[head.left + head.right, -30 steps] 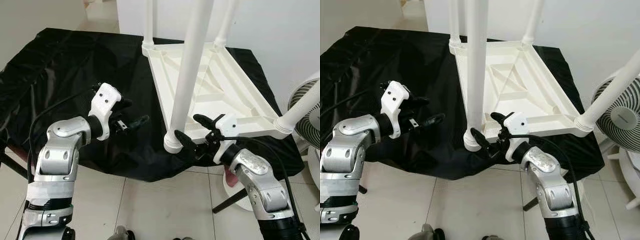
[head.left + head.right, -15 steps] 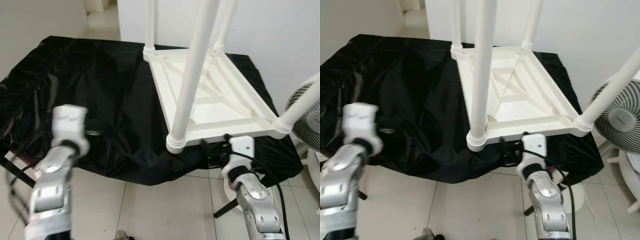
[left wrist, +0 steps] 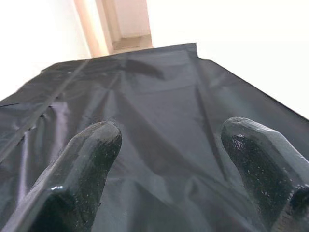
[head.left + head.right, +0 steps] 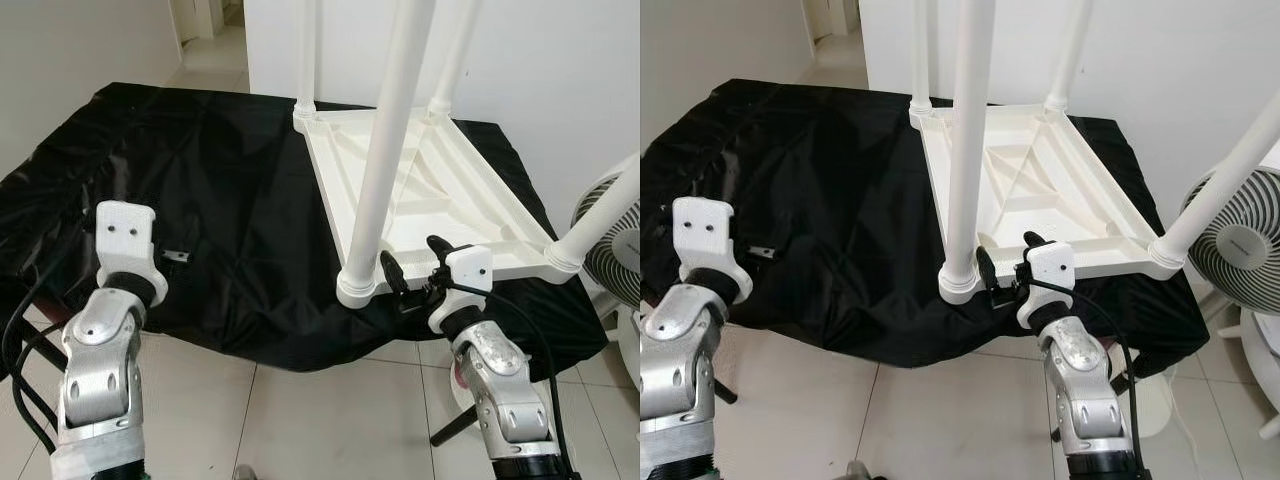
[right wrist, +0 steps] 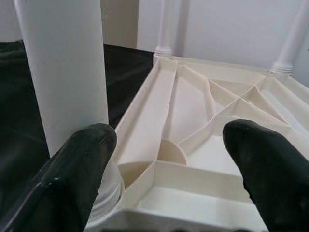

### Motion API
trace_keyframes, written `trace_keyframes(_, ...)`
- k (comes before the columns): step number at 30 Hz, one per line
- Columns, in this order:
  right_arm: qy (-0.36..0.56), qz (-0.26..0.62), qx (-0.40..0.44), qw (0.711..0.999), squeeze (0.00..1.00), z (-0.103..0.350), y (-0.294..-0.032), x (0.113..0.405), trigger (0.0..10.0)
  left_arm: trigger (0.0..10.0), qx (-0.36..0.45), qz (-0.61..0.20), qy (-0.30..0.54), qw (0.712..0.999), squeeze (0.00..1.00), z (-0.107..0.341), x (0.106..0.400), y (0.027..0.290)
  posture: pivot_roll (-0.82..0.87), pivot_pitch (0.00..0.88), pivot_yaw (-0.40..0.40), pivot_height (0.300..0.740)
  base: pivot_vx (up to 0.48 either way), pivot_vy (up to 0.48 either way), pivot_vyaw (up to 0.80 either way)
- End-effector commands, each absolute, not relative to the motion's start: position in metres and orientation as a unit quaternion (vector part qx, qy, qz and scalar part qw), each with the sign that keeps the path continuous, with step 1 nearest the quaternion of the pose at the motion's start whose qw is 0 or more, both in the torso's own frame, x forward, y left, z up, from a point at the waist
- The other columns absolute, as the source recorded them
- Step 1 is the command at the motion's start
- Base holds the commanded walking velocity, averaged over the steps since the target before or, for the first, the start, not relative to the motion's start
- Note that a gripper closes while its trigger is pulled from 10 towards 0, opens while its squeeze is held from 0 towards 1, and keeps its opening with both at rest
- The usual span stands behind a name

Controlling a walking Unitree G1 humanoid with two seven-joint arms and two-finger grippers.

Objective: Building children table

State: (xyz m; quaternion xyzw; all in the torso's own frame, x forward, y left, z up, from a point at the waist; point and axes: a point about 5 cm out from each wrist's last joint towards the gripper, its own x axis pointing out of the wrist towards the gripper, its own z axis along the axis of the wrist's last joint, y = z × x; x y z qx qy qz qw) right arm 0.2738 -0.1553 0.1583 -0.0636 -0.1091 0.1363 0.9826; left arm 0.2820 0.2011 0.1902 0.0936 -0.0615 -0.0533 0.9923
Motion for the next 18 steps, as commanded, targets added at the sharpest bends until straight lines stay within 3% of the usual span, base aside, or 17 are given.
trace_keyframes(1,-0.096,0.126,-0.068,0.985,0.0,0.148,-0.156,0.271,10.0,10.0,0.097,-0.018,-0.071,0.993,0.0,0.191,0.28,0.203,-0.04,0.0,0.01,0.74,0.0,0.0,0.0)
trace_keyframes(7,-0.078,0.028,-0.1,0.991,0.0,0.136,-0.171,0.26,10.0,10.0,0.075,-0.011,-0.036,0.996,0.0,0.176,0.271,0.199,-0.05,0.0,-0.003,0.74,0.0,0.0,0.0)
trace_keyframes(18,-0.094,0.046,-0.118,0.987,0.0,0.152,-0.174,0.264,10.0,10.0,0.11,-0.019,-0.046,0.993,0.0,0.175,0.273,0.194,-0.08,0.011,-0.009,0.74,0.0,0.0,0.0)
